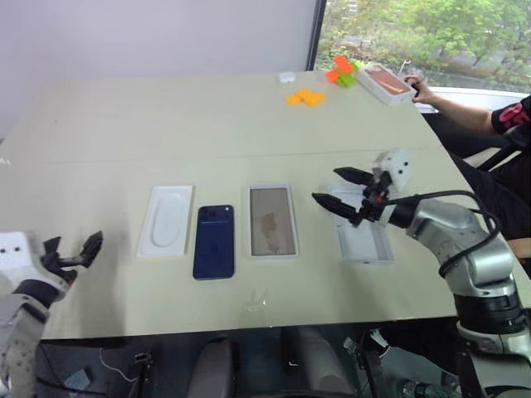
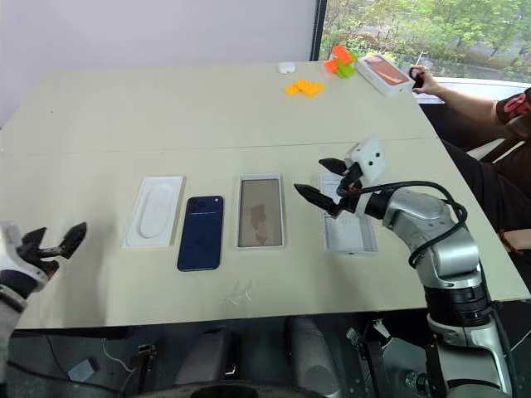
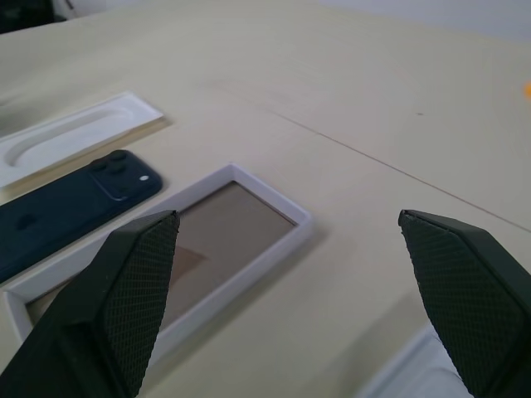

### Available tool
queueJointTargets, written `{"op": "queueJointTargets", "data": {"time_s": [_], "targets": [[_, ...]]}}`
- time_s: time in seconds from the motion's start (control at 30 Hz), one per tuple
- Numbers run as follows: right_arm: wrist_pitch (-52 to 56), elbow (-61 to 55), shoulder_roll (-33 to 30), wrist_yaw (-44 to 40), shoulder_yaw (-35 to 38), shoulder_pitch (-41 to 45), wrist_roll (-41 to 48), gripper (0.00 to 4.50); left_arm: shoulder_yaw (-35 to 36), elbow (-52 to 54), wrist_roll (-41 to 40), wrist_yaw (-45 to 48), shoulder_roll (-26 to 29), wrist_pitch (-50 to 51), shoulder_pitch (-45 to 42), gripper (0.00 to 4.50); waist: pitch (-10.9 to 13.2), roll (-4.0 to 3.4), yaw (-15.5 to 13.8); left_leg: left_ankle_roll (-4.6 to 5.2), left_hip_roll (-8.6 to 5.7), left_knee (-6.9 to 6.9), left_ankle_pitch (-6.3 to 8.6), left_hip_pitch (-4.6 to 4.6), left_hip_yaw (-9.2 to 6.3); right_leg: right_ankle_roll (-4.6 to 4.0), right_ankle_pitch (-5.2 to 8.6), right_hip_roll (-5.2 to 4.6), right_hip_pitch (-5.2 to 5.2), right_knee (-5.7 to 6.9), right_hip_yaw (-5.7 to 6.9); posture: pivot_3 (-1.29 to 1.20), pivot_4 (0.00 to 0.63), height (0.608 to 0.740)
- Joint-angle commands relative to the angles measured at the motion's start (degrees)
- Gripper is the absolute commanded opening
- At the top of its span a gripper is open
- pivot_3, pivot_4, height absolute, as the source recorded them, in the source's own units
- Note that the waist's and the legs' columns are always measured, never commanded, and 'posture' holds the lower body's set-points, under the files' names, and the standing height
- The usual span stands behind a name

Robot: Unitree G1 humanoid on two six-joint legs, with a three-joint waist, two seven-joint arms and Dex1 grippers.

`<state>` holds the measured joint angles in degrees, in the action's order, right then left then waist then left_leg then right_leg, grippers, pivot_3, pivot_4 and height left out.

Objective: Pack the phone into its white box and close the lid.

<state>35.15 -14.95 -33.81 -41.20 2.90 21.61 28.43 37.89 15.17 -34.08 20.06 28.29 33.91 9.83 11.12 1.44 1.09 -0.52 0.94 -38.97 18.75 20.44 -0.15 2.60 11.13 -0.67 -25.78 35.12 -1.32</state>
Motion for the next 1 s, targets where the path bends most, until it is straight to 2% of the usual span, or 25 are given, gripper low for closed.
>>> {"op": "queueJointTargets", "data": {"time_s": [0.03, 0.2, 0.37, 0.5, 0.83, 1.0], "targets": [[0.4, -4.6, 0.7, 0.7, -2.5, 1.0, -0.5, 4.43, 0.5, 3.7, -6.3, -1.0, 0.2, 6.3, -1.1, 4.50, 0.0, 0.00, 0.0, 0.00, 0.00, 0.00, 0.00, 0.00, 0.00, 0.00, 0.00, -0.01, 0.00, 0.02, -0.01, 0.00, 0.150, 0.740], [-1.8, -9.0, -1.2, -3.3, -7.7, -0.5, -2.6, 4.43, -1.2, 9.1, -18.2, -3.0, 0.7, 20.5, -0.7, 4.50, 0.0, -0.01, 0.0, 0.00, -0.03, -0.03, 0.00, 0.01, 0.01, 0.01, 0.00, -0.05, 0.00, 0.01, -0.02, 0.00, 0.150, 0.740], [-2.1, -13.0, -1.8, -5.3, -10.0, -2.0, -2.4, 4.43, 0.7, 7.2, -29.3, -10.4, -0.5, 29.9, -3.5, 4.50, 0.0, 0.00, 0.0, 0.00, -0.02, -0.05, 0.00, -0.03, -0.08, 0.03, -0.01, 0.01, 0.01, 0.05, 0.01, 0.00, 0.150, 0.740], [-2.3, -13.6, -1.1, -5.2, -11.5, -2.8, -3.3, 4.43, -1.3, 6.2, -31.9, -13.0, 1.4, 34.7, -4.1, 4.50, 0.0, -0.03, 0.0, 0.00, -0.05, -0.07, 0.00, -0.11, -0.09, -0.01, 0.02, 0.02, 0.07, 0.10, 0.02, 0.00, 0.150, 0.740], [-3.7, -14.5, -2.2, -5.9, -12.1, -5.4, -5.7, 4.43, -1.1, -1.1, -38.6, -19.8, 0.1, 37.9, -7.3, 4.50, -0.1, -0.20, -0.4, -0.02, -0.17, -0.12, -0.01, -0.34, -0.11, -0.04, 0.04, -0.10, 0.36, 0.06, 0.02, 0.00, 0.150, 0.740], [-4.1, -14.8, -2.1, -6.0, -12.2, -6.0, -6.4, 4.50, -0.6, -2.3, -44.1, -21.7, -0.2, 37.5, -7.1, 2.18, -0.1, -0.20, -0.2, -0.03, -0.17, -0.13, -0.01, -0.42, -0.12, -0.03, 0.05, -0.10, 0.41, 0.06, 0.02, 0.00, 0.150, 0.740]]}}
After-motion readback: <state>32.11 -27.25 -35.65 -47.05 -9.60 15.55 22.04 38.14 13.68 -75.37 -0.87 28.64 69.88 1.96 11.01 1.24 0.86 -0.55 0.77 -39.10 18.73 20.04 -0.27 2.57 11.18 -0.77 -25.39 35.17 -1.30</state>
